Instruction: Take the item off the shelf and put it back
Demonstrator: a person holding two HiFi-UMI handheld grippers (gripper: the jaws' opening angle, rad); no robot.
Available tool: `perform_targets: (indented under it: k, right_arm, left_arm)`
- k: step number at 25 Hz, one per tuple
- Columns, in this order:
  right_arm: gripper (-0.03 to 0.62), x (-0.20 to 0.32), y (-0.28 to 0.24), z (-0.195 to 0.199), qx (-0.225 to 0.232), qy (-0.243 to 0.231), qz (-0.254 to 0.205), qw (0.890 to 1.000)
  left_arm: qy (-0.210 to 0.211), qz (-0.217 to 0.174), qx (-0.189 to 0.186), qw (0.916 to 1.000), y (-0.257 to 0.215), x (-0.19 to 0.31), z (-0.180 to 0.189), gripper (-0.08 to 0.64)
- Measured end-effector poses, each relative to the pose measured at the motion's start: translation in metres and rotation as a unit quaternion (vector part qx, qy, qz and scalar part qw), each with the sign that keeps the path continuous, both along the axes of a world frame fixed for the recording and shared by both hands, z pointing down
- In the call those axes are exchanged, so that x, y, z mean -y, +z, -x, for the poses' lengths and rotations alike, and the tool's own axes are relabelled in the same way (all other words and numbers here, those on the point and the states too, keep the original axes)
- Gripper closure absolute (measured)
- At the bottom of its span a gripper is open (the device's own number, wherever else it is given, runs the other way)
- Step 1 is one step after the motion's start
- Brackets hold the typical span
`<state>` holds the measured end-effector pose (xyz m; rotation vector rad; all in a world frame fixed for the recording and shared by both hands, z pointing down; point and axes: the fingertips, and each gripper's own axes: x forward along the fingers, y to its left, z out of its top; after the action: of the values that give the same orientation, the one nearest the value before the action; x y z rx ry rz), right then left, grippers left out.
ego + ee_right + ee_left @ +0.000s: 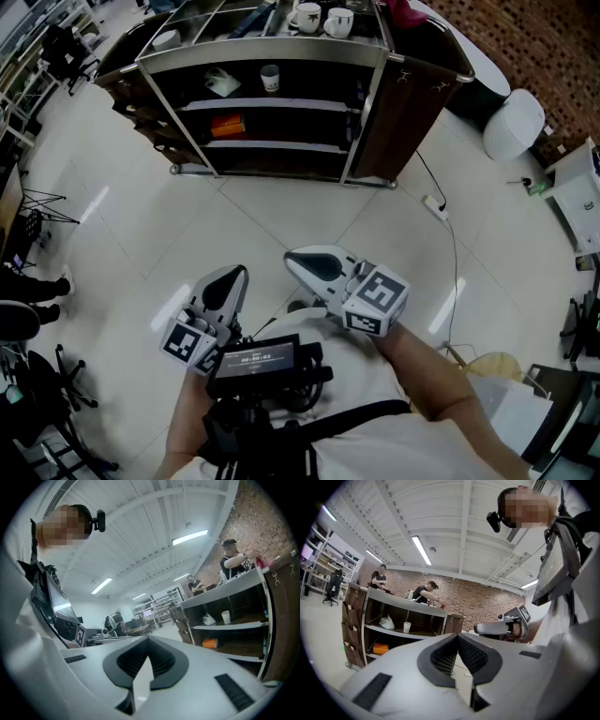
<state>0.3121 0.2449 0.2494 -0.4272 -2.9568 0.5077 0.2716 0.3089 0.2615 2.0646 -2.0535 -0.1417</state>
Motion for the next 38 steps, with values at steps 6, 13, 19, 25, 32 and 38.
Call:
perform_targets:
  k: [6,13,19,25,32,38]
  right_arm:
    - [0.586,0.001,0.001,0.02,-0.001,-0.001,-0.002,1.0]
    - [0.586,0.0,-0.002,0.039,-0.001,-0.008,-0.004,1.0]
    - [0.586,0.013,0.003,0.05,-0.012,0.005,0.004,1.0]
    - [0.586,0.03,0.021,0.069,-0.026,0.002,0.047,0.999]
    - [0.586,0.042,0.038,0.137,-0.039,-0.045,0.077,0.995]
    - [0.586,0.079,0.047,0.193,-0.045,-0.046,0.1,0.993]
  left_arm:
    - [-0.006,-0.003,-0.001,1.0,-0.001,-0.004,0.017,0.551]
    - [-0.029,-0.006,-0.002,0.9996,-0.004,-0.014,0.038,0.551]
    - [-0.03,0.006,-0.007,0.9995,0.001,-0.01,0.051,0.551]
    - [-0.044,0.013,0.0,0.999,0.008,0.004,0.078,0.551]
    - [-0.088,0.037,-0.011,0.9953,0.017,0.007,0.132,0.551]
    - [-0.092,0.061,0.003,0.9939,0.012,0.041,0.195,0.551]
